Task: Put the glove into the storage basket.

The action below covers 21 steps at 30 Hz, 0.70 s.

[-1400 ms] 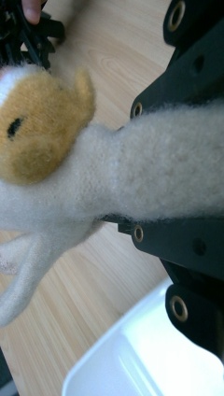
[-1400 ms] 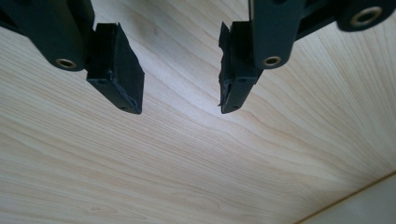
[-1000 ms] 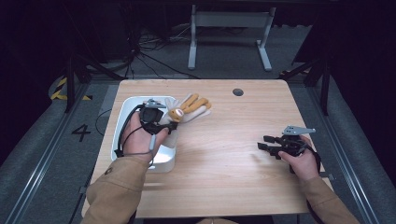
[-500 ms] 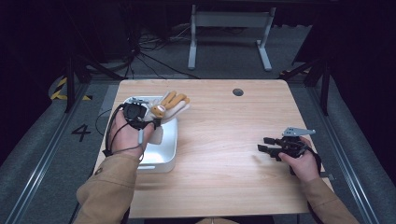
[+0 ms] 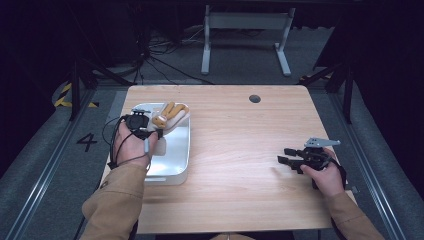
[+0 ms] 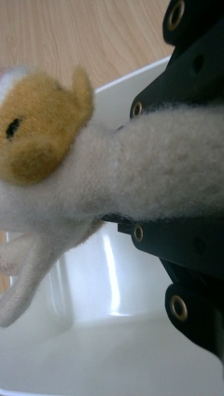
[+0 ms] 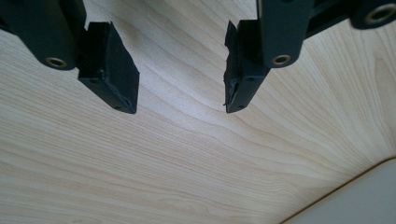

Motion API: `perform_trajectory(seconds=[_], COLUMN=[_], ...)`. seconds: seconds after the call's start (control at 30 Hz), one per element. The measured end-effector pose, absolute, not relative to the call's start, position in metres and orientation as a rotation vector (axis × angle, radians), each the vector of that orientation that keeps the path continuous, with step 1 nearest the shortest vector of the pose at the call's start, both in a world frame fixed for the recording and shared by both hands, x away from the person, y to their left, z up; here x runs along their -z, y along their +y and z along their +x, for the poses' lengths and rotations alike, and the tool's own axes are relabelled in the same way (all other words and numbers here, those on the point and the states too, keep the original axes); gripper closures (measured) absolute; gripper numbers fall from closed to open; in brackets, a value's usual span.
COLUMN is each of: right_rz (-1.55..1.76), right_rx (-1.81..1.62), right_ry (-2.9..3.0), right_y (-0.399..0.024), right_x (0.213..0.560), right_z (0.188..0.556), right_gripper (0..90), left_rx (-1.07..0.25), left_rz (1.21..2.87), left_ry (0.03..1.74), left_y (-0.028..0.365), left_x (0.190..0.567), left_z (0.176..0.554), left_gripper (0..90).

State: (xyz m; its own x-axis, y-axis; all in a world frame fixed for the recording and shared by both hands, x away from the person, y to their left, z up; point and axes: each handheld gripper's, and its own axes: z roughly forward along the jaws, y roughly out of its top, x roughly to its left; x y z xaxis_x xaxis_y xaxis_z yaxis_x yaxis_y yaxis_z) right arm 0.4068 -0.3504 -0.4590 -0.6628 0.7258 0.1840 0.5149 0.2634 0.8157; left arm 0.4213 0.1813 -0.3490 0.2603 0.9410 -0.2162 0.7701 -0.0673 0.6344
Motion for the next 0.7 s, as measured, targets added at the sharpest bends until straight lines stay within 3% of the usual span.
perform_trajectory(seconds=[0.7], right_rz=[1.137], right_rx=[-1.374], right_ry=[2.331], right_y=[-0.349], right_x=[0.460], right_z=[0.406], right_gripper=[45.2], left_rx=[-0.259], left_rz=[1.858], left_ry=[1.700], left_y=[0.186], left_x=[0.387], left_z=[0.439], left_gripper=[73.8])
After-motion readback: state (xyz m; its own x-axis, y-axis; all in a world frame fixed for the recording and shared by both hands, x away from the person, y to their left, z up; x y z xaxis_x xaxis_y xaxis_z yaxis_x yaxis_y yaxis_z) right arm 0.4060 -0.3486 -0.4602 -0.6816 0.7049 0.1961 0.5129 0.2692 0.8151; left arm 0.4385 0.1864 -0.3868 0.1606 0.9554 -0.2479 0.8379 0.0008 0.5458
